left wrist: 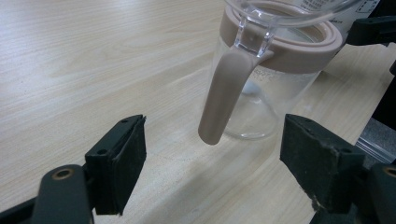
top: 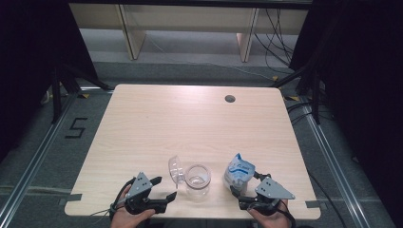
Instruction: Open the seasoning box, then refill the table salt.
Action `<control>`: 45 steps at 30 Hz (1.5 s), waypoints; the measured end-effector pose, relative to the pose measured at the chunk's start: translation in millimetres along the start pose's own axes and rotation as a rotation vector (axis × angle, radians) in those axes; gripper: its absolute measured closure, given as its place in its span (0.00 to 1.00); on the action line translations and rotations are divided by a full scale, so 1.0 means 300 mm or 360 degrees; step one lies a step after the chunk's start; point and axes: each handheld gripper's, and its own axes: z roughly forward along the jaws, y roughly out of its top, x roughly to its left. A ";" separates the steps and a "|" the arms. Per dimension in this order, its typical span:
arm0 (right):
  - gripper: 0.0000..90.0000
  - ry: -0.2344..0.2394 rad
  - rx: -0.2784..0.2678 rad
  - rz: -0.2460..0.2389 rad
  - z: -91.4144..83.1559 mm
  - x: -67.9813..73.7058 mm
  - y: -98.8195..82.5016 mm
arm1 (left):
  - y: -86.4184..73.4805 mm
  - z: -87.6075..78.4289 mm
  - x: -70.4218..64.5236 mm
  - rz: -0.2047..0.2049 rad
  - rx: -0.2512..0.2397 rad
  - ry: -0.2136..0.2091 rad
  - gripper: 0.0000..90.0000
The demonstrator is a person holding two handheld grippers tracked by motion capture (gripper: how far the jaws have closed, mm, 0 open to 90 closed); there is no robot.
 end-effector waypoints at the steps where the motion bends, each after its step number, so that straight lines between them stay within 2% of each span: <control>1: 0.19 0.0000 0.0000 0.0000 0.000 0.000 0.000 | 0.000 0.000 0.000 0.0000 0.0000 0.0000 0.25; 3: 0.19 0.0004 0.0003 0.0015 0.004 0.005 0.001 | -0.001 0.001 -0.001 -0.0005 -0.0001 -0.0002 0.25; 5: 0.19 -0.0005 -0.0012 -0.0005 0.007 0.003 0.001 | -0.002 0.003 0.000 -0.0003 0.0000 -0.0004 0.25; 6: 0.19 0.0009 0.0003 0.0020 0.008 0.007 0.000 | -0.002 0.004 0.001 -0.0003 -0.0002 -0.0007 0.25; 8: 0.19 0.0009 -0.0036 0.0012 0.021 0.004 -0.002 | -0.002 0.004 -0.001 -0.0004 -0.0003 -0.0006 0.25; 10: 0.20 -0.0001 0.0000 0.0066 0.019 0.011 -0.003 | -0.003 0.005 0.001 0.0000 0.0000 -0.0015 0.25; 12: 0.20 -0.0004 -0.0001 0.0068 0.021 0.013 -0.003 | -0.003 0.005 0.000 -0.0004 -0.0005 -0.0013 0.25; 13: 0.20 0.0015 -0.0018 0.0046 0.027 0.005 -0.004 | -0.003 0.004 -0.001 -0.0005 -0.0003 -0.0006 0.25; 14: 0.20 0.0027 -0.0017 0.0060 0.031 0.006 -0.005 | -0.003 0.005 -0.001 -0.0007 -0.0009 -0.0010 0.25; 16: 0.20 0.0025 -0.0015 0.0061 0.033 0.007 -0.005 | -0.001 0.003 0.002 0.0024 -0.0003 -0.0013 0.25; 18: 0.20 0.0005 -0.0026 0.0047 0.038 0.007 -0.007 | 0.000 0.005 0.003 0.0025 -0.0009 -0.0020 0.25; 19: 0.20 0.0017 -0.0023 0.0058 0.041 0.012 -0.007 | -0.001 0.006 0.001 -0.0004 -0.0006 -0.0019 0.25; 20: 0.20 0.0017 -0.0023 0.0058 0.041 0.012 -0.007 | -0.001 0.006 0.001 -0.0004 -0.0006 -0.0019 0.25; 21: 0.20 0.0021 0.0003 0.0085 0.042 0.020 -0.008 | 0.000 0.006 0.003 0.0027 -0.0007 -0.0022 0.25; 22: 0.20 0.0020 -0.0013 0.0052 0.046 0.013 -0.008 | 0.000 0.006 0.003 0.0027 -0.0007 -0.0022 0.25; 25: 0.21 0.0019 -0.0018 0.0055 0.048 0.014 -0.008 | 0.000 0.003 -0.003 0.0013 0.0007 -0.0010 0.25; 26: 0.21 0.0016 -0.0020 0.0056 0.048 0.014 -0.008 | -0.001 0.003 -0.004 0.0015 0.0008 -0.0011 0.25; 27: 0.21 0.0009 -0.0013 0.0090 0.045 0.018 -0.007 | -0.001 0.002 -0.004 0.0015 0.0008 -0.0011 0.25; 29: 0.22 0.0016 -0.0061 0.0042 0.055 0.008 -0.009 | -0.002 0.002 -0.003 0.0017 0.0003 -0.0015 0.25; 30: 0.22 0.0016 -0.0020 0.0116 0.049 0.015 -0.005 | -0.004 -0.001 -0.003 0.0032 0.0006 -0.0007 0.25; 31: 0.22 0.0010 -0.0028 0.0142 0.050 0.016 -0.005 | -0.004 -0.001 -0.003 0.0032 0.0006 -0.0007 0.25; 32: 0.22 0.0022 -0.0062 0.0096 0.058 0.006 -0.004 | -0.004 -0.001 0.001 0.0044 -0.0003 -0.0025 0.25; 33: 0.23 0.0014 -0.0066 0.0088 0.059 0.006 -0.004 | -0.004 -0.004 0.003 0.0023 0.0002 -0.0015 0.25; 36: 0.24 0.0035 -0.0053 0.0106 0.062 0.010 -0.003 | -0.005 -0.002 -0.002 0.0028 0.0012 -0.0008 0.25; 37: 0.24 0.0024 -0.0067 0.0075 0.067 0.008 -0.005 | -0.005 -0.002 -0.002 0.0028 0.0012 -0.0008 0.25; 38: 0.24 0.0024 -0.0067 0.0075 0.067 0.008 -0.005 | -0.003 -0.002 0.001 0.0067 0.0017 -0.0016 0.25; 41: 0.25 0.0054 -0.0069 0.0079 0.073 0.008 -0.002 | -0.004 -0.002 0.000 0.0062 0.0007 -0.0022 0.25; 43: 0.25 0.0048 -0.0093 0.0102 0.078 0.009 -0.002 | -0.005 -0.002 0.002 0.0057 0.0006 -0.0033 0.25; 45: 0.25 0.0035 -0.0086 0.0084 0.080 0.007 -0.001 | -0.004 -0.001 0.000 0.0048 -0.0003 -0.0042 0.25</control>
